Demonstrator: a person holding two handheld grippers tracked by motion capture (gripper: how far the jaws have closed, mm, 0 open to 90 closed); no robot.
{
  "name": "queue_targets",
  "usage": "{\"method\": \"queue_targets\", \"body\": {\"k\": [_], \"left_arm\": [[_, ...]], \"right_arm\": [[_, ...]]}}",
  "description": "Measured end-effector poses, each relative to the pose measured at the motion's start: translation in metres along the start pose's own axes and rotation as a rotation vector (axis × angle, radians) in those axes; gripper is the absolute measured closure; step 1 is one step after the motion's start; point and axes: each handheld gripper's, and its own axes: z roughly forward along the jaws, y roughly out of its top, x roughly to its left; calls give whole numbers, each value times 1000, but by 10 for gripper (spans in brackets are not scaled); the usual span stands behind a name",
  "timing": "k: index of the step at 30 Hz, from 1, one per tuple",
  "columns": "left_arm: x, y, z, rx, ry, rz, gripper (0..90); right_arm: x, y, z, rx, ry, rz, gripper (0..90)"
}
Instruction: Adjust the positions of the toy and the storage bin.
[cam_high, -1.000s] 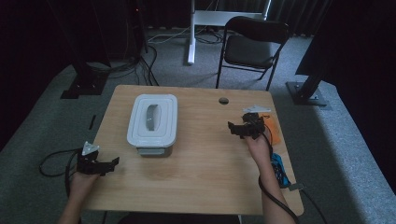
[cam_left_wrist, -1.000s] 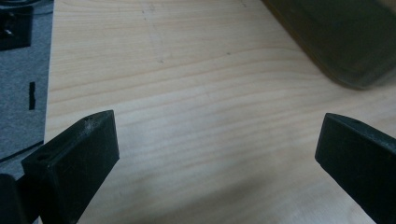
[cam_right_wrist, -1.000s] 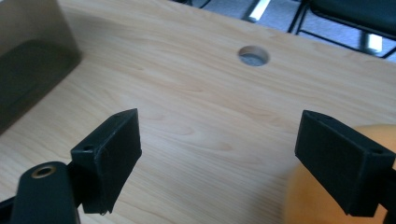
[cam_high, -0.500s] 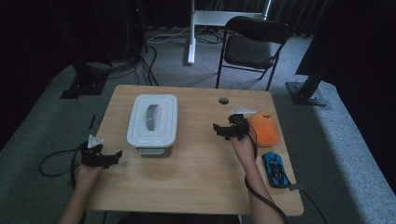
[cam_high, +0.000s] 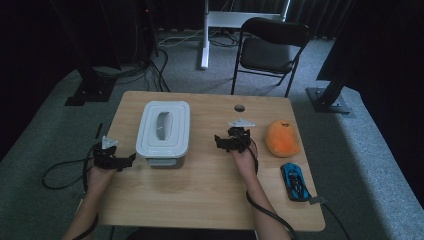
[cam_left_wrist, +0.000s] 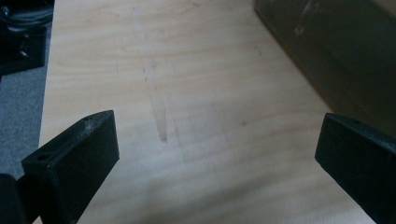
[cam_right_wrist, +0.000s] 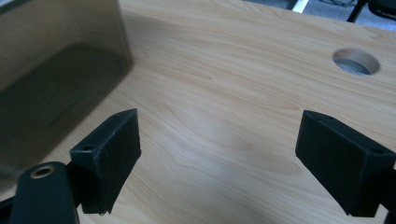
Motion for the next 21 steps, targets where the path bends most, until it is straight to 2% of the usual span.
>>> {"method": "queue_targets", "body": {"k": [6, 10, 14, 16, 18, 21], "left_arm": [[0, 7, 9, 2, 7, 4, 1], [1, 12, 14, -4, 10, 4, 1], [1, 18, 18, -16, 15, 6, 1], [1, 20, 20, -25, 28, 9, 1], [2, 23, 22, -25, 22, 3, 1], [1, 29, 26, -19, 17, 14, 1]], "right_arm": [[13, 1, 14, -4, -6, -1, 132], [19, 0, 25, -20, -8, 44, 132], [24, 1, 34, -21, -10, 52, 132], [26, 2, 39, -15, -19, 56, 133], [29, 2, 44, -12, -13, 62, 133], [33, 1, 52, 6, -6, 56, 133]]}}
